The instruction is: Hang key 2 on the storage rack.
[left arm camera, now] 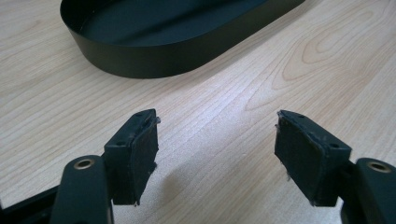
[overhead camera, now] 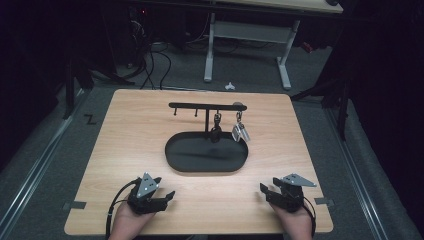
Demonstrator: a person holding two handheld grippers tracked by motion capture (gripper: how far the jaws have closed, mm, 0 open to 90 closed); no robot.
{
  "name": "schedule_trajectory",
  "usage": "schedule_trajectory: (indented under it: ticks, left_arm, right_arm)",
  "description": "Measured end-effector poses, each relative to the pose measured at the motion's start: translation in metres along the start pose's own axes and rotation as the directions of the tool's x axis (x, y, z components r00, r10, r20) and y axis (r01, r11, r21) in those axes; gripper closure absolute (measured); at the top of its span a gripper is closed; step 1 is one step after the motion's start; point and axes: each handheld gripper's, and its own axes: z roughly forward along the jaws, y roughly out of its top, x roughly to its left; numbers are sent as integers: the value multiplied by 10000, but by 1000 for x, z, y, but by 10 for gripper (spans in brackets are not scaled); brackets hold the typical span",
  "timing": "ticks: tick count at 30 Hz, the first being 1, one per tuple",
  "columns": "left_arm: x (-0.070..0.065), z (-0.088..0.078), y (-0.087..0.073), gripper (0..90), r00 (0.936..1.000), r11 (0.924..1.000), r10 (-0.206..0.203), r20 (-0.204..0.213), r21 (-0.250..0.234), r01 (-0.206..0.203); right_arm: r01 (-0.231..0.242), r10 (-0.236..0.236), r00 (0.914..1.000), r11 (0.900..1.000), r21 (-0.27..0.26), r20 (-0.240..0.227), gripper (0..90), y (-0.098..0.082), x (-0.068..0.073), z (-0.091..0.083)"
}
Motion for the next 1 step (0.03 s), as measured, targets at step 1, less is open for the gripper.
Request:
schedule_trajectory:
  ticks: [1]
  left_arm:
    - [0, -1, 0, 305, 10000, 10000, -7, 13, -29, 7]
  right_arm:
    - [-94, 94, 10000, 10000, -22, -5, 392, 0, 0, 0]
